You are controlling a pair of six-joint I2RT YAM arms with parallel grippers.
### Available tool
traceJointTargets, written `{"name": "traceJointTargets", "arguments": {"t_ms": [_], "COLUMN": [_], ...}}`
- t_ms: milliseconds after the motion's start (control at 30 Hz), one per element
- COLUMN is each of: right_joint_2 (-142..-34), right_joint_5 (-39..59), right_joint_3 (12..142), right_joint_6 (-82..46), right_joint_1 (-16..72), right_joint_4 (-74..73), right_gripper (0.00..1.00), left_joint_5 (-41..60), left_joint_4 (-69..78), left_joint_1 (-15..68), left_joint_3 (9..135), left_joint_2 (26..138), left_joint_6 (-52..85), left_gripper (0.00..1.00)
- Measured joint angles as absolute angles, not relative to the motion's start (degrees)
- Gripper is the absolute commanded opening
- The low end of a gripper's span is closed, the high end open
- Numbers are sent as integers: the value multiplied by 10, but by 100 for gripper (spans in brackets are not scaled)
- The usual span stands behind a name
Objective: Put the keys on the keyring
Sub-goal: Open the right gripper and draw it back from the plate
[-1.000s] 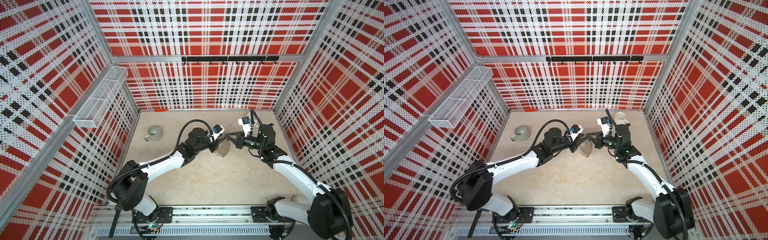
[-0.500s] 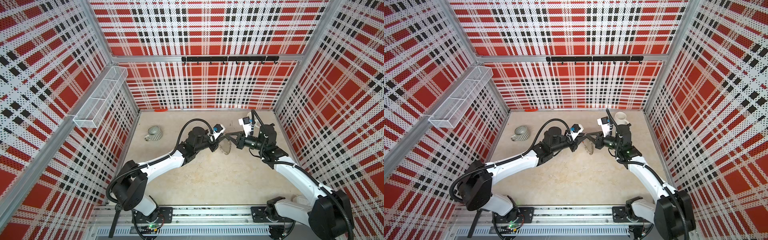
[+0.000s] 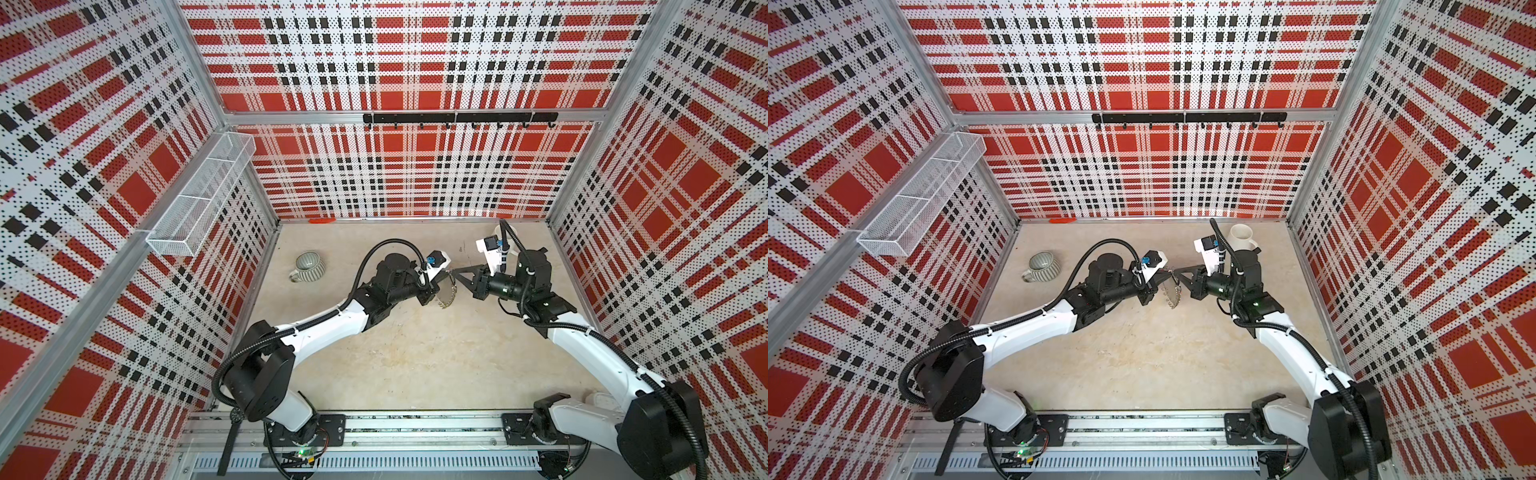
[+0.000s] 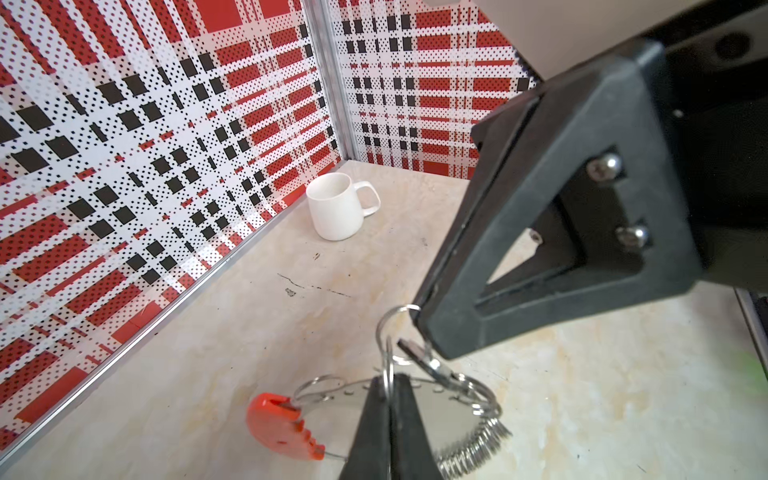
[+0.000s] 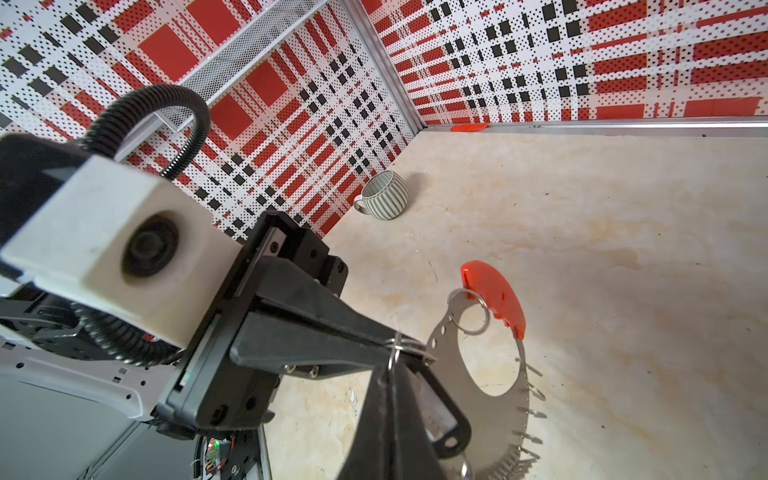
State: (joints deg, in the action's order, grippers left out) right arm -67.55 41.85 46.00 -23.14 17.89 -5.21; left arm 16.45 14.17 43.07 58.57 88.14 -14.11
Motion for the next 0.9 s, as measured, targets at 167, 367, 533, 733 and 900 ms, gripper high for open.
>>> {"name": "traceJointTargets", "arguments": {"t_ms": [167,367,533,733,900], "right_joint_2": [-675,-684,-706,-713,-682], "right_joint_5": [397,399,413,430,433], "right_joint_3": [467,503,507,460,416], "right_joint_6": [-216,-194,-196,-236,-271], "right_joint_1": [176,175,175,174,175], "right_joint_4": [-15,49,56,6,-58], "right_gripper": [0,0,0,0,0], "left_joint_5": [176,185,199,224,239], "left_joint_4": [146,183,220,330,395], "left_joint_1": [430,432,432,427,421], "left_joint_3": [571,532,513,469,459], "left_joint_2": [864,833,832,829,828], "left_joint_6": [-169,-211,-218,-176,-134], "left_gripper": [0,0,0,0,0]}}
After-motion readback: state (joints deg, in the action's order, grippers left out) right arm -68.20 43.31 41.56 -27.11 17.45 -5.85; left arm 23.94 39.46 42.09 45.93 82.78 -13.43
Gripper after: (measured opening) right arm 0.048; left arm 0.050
